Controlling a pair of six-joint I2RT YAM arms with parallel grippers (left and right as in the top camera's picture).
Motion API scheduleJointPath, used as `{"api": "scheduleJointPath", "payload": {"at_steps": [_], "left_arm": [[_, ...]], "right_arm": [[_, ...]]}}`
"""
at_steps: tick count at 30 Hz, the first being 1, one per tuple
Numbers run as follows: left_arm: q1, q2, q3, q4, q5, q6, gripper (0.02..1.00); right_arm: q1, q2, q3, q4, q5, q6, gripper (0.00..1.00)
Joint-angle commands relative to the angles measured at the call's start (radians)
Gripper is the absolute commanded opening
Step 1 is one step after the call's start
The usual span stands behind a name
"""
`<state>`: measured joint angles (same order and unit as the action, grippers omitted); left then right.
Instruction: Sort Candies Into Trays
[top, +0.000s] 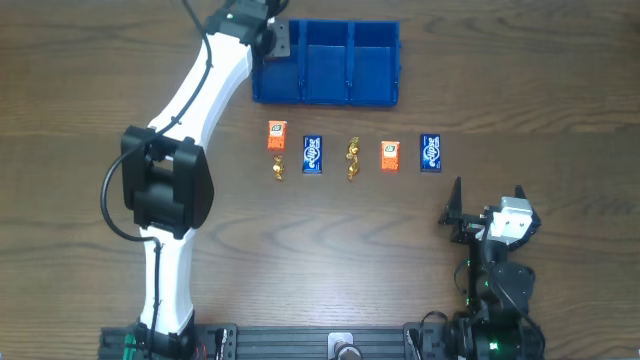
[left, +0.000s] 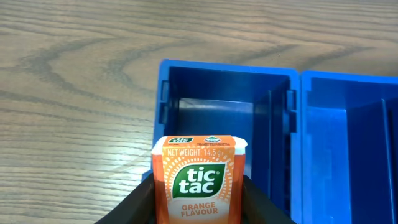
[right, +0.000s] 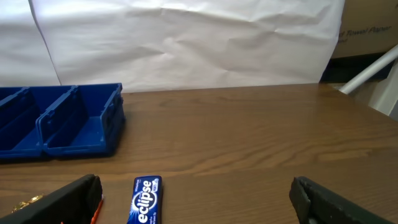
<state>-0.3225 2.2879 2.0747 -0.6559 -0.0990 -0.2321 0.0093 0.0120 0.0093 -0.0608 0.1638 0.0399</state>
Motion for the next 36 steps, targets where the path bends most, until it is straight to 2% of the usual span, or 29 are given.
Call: {"api": "scheduleJointPath", "payload": {"at_steps": [1, 5, 12, 15, 17, 18, 19, 26, 32, 36], "left_arm": [[0.002, 0.004, 0.023, -0.001, 0.025, 0.025, 0.338], [0.002, 0.014, 0.023, -0.001, 0.067, 0.041, 0.338], [-0.002, 0.014, 0.023, -0.007, 0.082, 0.053, 0.347], [-0.002, 0.014, 0.023, -0.009, 0.081, 0.053, 0.421], [-0.002, 0.014, 0.023, -0.011, 0.082, 0.053, 0.614], [-0.002, 0.014, 0.023, -0.014, 0.082, 0.053, 0.746], [-0.002, 0.014, 0.023, -0.016, 0.081, 0.052, 0.989], [-0.014, -0.034, 0.023, -0.068, 0.098, 0.011, 0.998], [-0.083, -0.153, 0.022, -0.368, 0.079, -0.092, 1.000], [-0.119, -0.155, -0.045, -0.409, 0.066, -0.108, 1.000]], "right_arm": [[-0.005, -0.005, -0.001, -0.004, -0.001, -0.008, 1.000], [-0.005, -0.005, -0.001, -0.004, -0.001, -0.008, 0.998], [-0.005, -0.005, -0.001, -0.004, -0.001, -0.008, 0.998], [-0.005, -0.005, -0.001, -0.004, -0.001, -0.008, 0.998], [-0.005, -0.005, -0.001, -0.004, -0.001, -0.008, 0.998], [-0.005, -0.005, -0.001, -0.004, -0.001, -0.008, 0.998], [-0.005, -0.005, -0.001, -0.004, -0.001, -0.008, 0.998], [-0.005, -0.005, -0.001, -0.004, -0.001, -0.008, 0.998], [-0.005, -0.005, -0.001, -0.004, -0.001, -0.008, 0.998], [-0.005, -0.005, -0.001, -0.004, -0.001, -0.008, 0.998]]}}
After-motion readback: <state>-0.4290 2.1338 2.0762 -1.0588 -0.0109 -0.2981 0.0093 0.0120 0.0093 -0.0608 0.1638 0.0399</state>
